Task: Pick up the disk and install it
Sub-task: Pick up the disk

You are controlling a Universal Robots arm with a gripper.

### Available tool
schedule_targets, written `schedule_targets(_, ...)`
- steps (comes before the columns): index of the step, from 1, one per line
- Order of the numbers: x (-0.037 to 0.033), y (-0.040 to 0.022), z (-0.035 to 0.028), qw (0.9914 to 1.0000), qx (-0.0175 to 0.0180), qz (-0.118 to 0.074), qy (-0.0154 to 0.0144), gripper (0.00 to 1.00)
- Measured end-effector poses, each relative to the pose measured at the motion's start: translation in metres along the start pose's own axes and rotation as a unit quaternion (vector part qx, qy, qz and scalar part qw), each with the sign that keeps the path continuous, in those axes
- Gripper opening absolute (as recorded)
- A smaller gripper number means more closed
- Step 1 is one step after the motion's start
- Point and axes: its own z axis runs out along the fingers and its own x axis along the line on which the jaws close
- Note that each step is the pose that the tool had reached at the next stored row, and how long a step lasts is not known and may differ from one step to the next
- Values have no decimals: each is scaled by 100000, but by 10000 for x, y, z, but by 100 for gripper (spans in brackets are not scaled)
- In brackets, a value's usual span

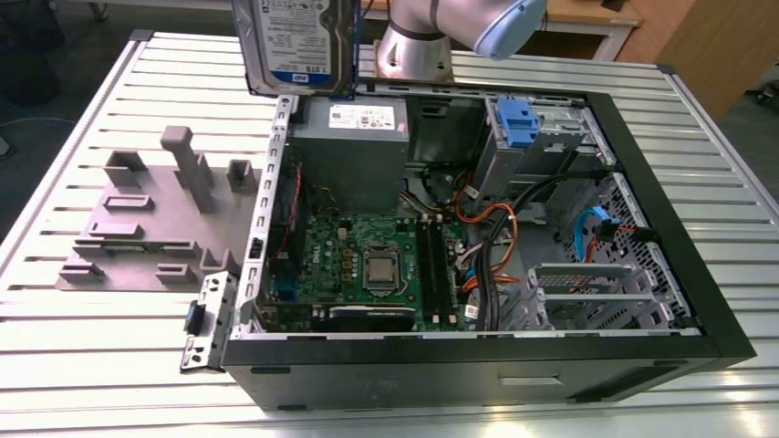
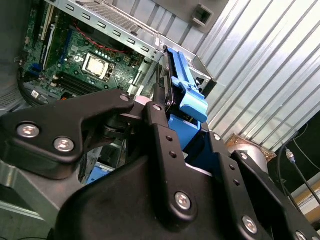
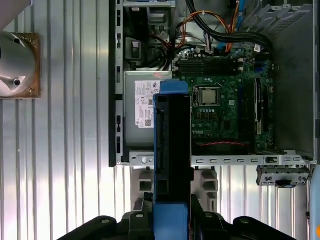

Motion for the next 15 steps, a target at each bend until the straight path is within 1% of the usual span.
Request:
schedule_targets(6,-220,7,9,100000,-6,1,5,36)
schedule_targets(9,-301,23,16,100000,-3,-3,3,36)
schedule_targets(11,-330,58,21,100000,-8,0,7,36)
schedule_targets(12,-340,85,23,100000,-5,2,5,36)
schedule_targets(15,-359,197,27,100000,1,-4,-2,36)
